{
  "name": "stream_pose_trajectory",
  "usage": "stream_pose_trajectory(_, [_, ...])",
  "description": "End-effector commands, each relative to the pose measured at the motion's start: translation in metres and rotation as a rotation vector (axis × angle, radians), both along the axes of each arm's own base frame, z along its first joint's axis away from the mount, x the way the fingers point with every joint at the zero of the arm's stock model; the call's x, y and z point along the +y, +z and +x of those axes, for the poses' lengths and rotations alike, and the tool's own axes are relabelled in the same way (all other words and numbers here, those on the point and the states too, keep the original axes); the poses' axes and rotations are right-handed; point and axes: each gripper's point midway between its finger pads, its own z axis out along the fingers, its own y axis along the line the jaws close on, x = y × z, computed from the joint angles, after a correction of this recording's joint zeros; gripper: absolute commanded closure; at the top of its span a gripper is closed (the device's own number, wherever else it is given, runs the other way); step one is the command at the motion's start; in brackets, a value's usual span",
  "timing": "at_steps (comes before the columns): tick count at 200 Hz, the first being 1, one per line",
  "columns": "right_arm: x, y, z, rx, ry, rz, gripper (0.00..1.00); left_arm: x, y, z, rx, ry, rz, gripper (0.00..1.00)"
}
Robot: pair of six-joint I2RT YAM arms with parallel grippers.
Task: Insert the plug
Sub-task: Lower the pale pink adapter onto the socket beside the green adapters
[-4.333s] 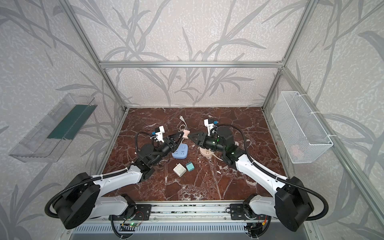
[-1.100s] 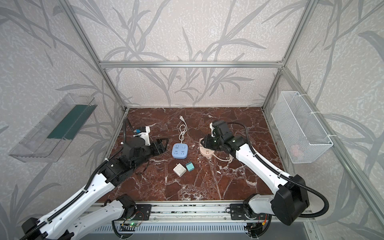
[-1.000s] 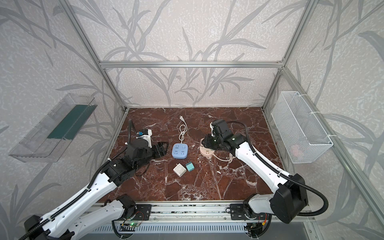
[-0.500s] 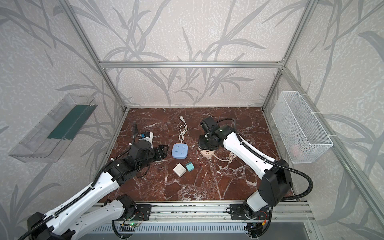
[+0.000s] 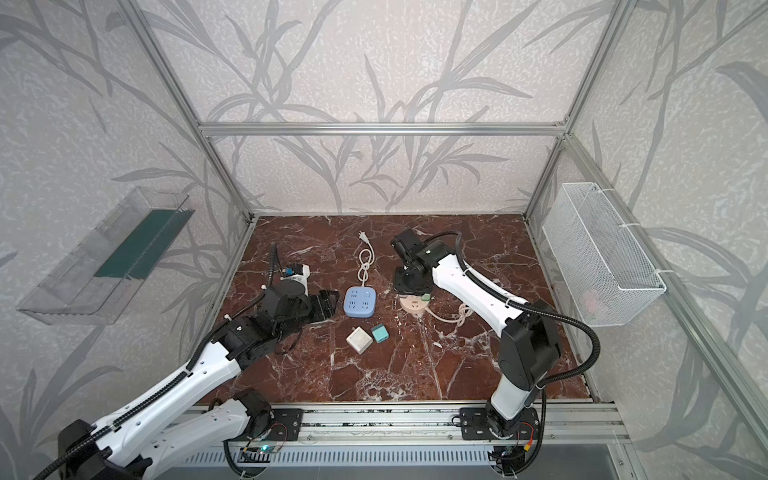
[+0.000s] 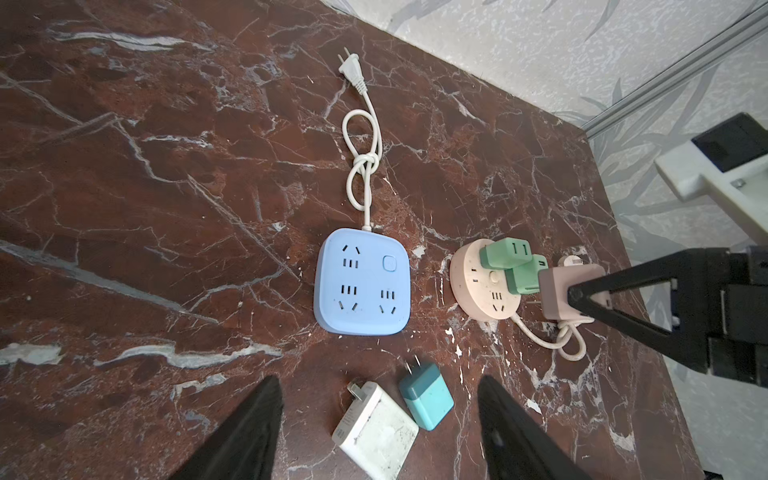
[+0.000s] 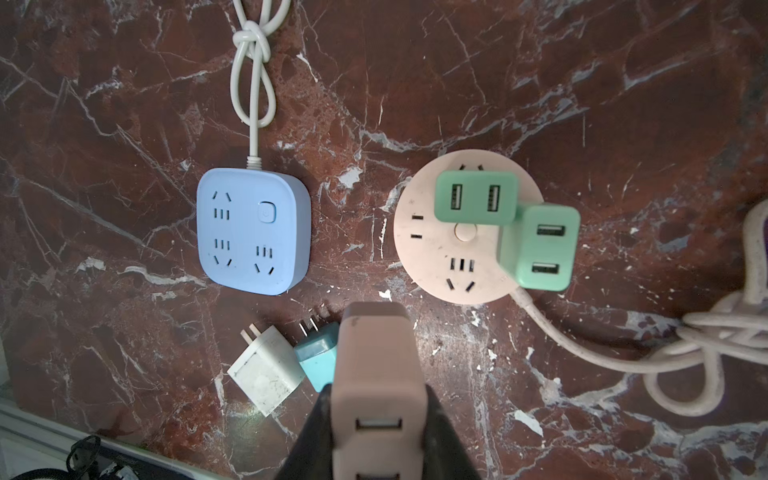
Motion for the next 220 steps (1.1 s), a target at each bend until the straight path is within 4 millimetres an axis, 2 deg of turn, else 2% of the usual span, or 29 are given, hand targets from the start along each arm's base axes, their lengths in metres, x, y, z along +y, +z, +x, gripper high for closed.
stream_pose_trajectory(1, [-0.002,-0.004,0.004,0.005,0.021,-0.046,1.0,-0.003,-0.006,0.0,0.005,-0.011,-0.004,0.27])
stream_pose_trajectory(40, [0.007,-0.012,0.014,0.025,0.036,-0.058,1.0,-0.008,-0.016,0.003,0.039,-0.027,0.006,0.28])
stream_pose_trajectory(108, [0.015,-0.027,0.028,0.045,0.061,-0.102,1.0,-0.011,-0.018,0.004,0.041,-0.033,0.006,0.28])
stream_pose_trajectory(220, [0.012,-0.048,0.04,0.062,0.073,-0.186,1.0,-0.01,-0.019,0.003,0.041,-0.03,0.007,0.28])
